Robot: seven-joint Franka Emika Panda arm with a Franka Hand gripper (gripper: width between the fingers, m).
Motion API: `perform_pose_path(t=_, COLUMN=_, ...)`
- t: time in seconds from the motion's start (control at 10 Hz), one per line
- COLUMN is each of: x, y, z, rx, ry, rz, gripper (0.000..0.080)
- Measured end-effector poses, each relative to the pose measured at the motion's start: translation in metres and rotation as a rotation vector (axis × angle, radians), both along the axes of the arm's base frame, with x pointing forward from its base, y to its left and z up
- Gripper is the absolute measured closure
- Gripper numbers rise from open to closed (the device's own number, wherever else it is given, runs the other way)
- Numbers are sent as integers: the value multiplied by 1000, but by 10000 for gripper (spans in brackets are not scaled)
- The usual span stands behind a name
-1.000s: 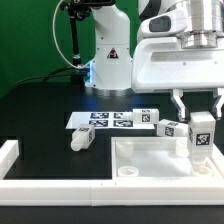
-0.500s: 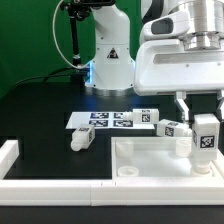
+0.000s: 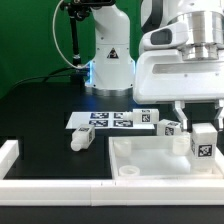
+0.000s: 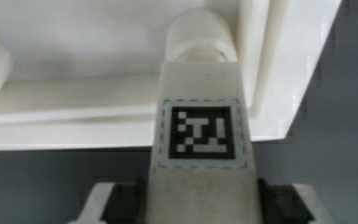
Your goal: Assemble one leg
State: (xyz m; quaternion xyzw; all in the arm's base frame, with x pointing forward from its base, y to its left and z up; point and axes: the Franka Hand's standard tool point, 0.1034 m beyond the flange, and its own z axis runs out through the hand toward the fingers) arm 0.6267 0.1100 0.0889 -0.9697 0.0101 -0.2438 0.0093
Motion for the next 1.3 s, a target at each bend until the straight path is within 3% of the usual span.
perform_pose_path(t=0.4, x=-4, y=3, z=-2, rx=13, ry=-70, rz=-15, gripper=512)
perform_pose_path(t=0.5, x=-4, y=3, z=-2, rx=11, ry=-69, rz=-10, gripper=436)
perform_pose_path(t=0.6, x=-5, y=3, z=-3, rx=6, ry=-56, rz=-6, gripper=436)
perform_pose_path(t=0.7, x=-3, y=1, z=-2, rx=0, ry=-23, rz=-5, gripper=253)
perform_pose_path(t=0.8, x=3, y=-4, z=3, rx=-6, ry=27, rz=-12, gripper=253)
perform_pose_path(t=0.9, x=10, y=-7, z=6, rx=-15, ry=74, rz=-10, gripper=171)
perform_pose_path(t=1.1, x=13, y=-13, z=5, rx=-21, ry=233, rz=-34, gripper=156)
perform_pose_path(t=1.3, x=13, y=-10, z=-1, rx=25, ry=334, rz=-89, gripper=151)
